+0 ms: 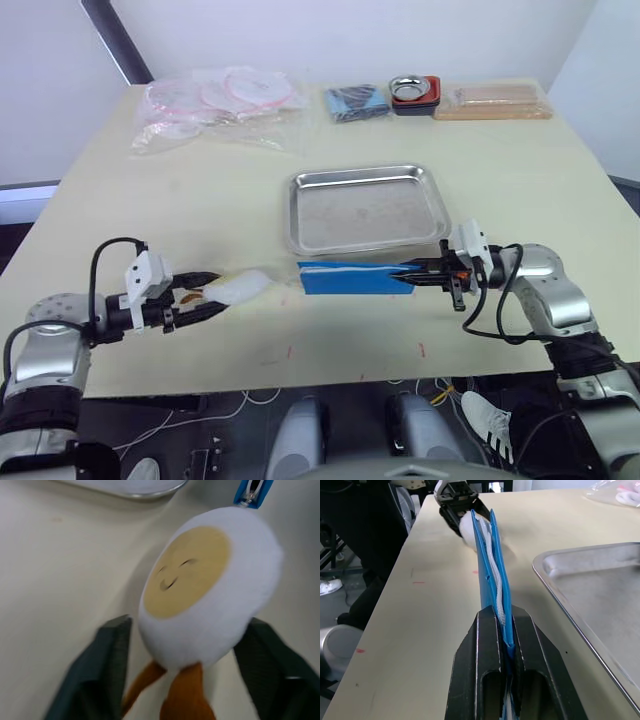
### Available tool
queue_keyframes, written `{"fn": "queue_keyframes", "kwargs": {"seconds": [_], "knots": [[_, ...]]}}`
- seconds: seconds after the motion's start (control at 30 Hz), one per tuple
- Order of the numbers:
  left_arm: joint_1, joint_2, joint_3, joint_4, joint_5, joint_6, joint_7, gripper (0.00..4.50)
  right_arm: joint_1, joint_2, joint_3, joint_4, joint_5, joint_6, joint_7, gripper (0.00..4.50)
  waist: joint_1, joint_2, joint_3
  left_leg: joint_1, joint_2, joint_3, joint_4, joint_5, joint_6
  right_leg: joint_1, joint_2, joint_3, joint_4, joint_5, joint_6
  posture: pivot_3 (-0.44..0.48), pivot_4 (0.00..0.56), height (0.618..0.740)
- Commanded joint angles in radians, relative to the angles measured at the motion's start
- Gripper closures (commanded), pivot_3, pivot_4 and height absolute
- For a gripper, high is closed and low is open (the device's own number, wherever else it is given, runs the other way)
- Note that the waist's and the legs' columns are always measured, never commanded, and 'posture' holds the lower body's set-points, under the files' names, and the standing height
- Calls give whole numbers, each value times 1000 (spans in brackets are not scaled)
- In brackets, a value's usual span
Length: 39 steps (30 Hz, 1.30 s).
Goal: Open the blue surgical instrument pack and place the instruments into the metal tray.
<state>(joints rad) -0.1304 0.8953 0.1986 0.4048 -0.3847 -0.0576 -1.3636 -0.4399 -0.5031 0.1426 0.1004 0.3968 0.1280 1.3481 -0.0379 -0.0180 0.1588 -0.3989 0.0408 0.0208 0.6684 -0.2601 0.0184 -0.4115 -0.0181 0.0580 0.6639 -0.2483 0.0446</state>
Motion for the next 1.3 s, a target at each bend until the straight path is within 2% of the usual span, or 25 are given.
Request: {"fn": "queue_keyframes", "kwargs": {"seconds": [0.03, 0.4, 0.57, 0.77, 1.03, 1.3], "knots": [[-7, 40, 70, -33, -66, 53, -36, 32, -16, -1, -12, -9, 15, -9, 12, 4500, 0, -1, 1, 0, 0, 0, 0, 0, 0, 0, 0, 0, 0, 0, 0, 0, 150, 740], [7, 172, 115, -185, -201, 315, -180, 32, -31, 6, -7, 30, 4, -20, 29, 4500, 0, -1, 5, -1, 0, 0, 0, 0, 0, 0, -1, -1, 0, 0, 0, 0, 150, 740], [-53, 105, 87, -285, -234, 361, -113, 32, -34, 13, -2, 45, -4, -29, 35, 4500, 6, 0, 7, -1, 0, 0, 0, 0, 0, 0, 0, -1, 0, 0, 0, 0, 150, 740], [-180, -54, -39, -291, -124, 282, 11, 32, -31, 15, 6, 37, -3, -23, 47, 4500, 8, 0, 8, -1, -1, 0, 0, 0, 0, 0, 0, -1, 0, 0, 0, 0, 150, 740], [-283, -118, -138, -215, -54, 206, -42, 32, -34, 19, 5, 37, -6, -22, 40, 4500, 5, -2, 8, -2, -2, 0, 1, 0, 0, 0, 1, -1, 0, 0, 0, 0, 150, 740], [-317, -156, -181, -175, -42, 175, -94, 32, -32, 20, 5, 33, -7, -19, 31, 4500, 3, -1, 8, -2, -2, 0, 1, 0, 0, 0, 1, 0, 0, 0, 0, 0, 150, 740]]}}
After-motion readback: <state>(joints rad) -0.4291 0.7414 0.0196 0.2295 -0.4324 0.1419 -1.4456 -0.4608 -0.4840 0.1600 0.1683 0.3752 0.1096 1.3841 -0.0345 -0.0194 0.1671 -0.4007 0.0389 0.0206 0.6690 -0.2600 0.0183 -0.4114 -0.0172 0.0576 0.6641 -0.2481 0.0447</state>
